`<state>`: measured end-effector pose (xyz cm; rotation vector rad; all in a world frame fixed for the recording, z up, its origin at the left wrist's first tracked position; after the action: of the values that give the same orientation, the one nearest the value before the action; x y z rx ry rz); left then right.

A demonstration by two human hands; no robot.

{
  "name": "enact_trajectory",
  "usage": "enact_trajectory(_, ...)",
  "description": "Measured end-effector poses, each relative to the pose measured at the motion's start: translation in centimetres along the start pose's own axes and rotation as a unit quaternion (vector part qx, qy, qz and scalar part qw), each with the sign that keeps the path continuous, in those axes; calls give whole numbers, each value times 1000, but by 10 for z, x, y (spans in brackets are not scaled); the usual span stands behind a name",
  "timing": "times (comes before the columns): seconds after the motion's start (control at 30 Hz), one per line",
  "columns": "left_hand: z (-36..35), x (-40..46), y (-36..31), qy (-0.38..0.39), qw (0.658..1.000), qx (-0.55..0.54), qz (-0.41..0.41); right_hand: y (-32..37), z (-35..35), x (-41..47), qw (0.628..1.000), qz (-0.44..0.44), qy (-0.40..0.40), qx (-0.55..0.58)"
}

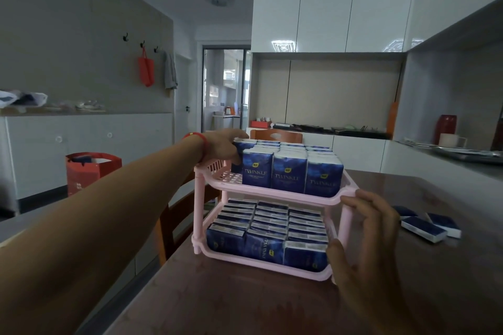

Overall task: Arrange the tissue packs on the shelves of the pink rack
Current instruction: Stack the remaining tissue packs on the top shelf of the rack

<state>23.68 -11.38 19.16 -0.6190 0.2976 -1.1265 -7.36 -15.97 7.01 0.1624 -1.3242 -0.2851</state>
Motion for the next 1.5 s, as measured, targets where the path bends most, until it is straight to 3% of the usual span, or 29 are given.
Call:
enact_trajectory(0.17, 5, -12, -5, -16, 998, -66, 13, 0, 1, 0, 1000, -6, 1, 15)
enact_trajectory(0.23, 11, -25, -9, -86, 988, -124, -8, -2, 5, 3, 999, -16, -10, 35)
enact_trajectory(0.27, 15, -35, -13, -157, 978, -133, -34, -4, 9, 5, 998, -33, -21, 48)
enact_trajectory(0.3, 18, -49, -17, -251, 958, -120, -63, -8, 12, 5, 995, -65, -32, 62)
enact_trajectory(0.37, 16, -90, -31, -456, 877, -79, -132, -19, 15, 5, 986, -139, -46, 76)
enact_trajectory(0.43, -9, -142, -56, -556, 792, -110, -228, -35, 12, 2, 981, -185, -42, 50)
enact_trajectory(0.5, -54, -184, -88, -530, 763, -173, -327, -49, 8, -1, 974, -221, -36, 25)
enact_trajectory(0.6, -142, -208, -128, -380, 809, -230, -385, -67, 12, -2, 949, -309, -51, 28)
enact_trajectory(0.7, -207, -187, -153, -236, 864, -296, -331, -102, 19, -9, 907, -415, -59, 51)
enact_trajectory(0.77, -237, -156, -161, -180, 891, -308, -281, -126, 29, -12, 892, -444, -68, 56)
enact_trajectory(0.87, -281, -117, -160, -122, 926, -269, -236, -158, 60, -13, 891, -447, -59, -49)
enact_trajectory(0.93, -302, -100, -151, -86, 948, -228, -205, -187, 72, -10, 891, -435, 30, -124)
enact_trajectory(1.03, -316, -83, -139, -28, 964, -213, -160, -242, 82, -7, 857, -412, 200, -235)
enact_trajectory(1.17, -320, -75, -134, 2, 963, -230, -141, -272, 78, 3, 864, -349, 231, -282)
enact_trajectory(1.3, -319, -76, -135, -14, 962, -219, -163, -296, 64, 2, 830, -284, 295, -379)
enact_trajectory(1.5, -315, -81, -135, -3, 963, -227, -145, -285, 74, 1, 855, -248, 252, -379)
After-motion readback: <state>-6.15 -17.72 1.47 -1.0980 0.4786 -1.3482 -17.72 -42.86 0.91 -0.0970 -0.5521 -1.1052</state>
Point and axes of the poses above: each hand's wrist, its own x-axis towards the middle knuckle, its own z-axis out of the back of the hand, y = z × x, the point moved 4 cm from there along x, towards the middle knuckle, and after that the axes turned 1 degree about y, right-handed, at the moved point
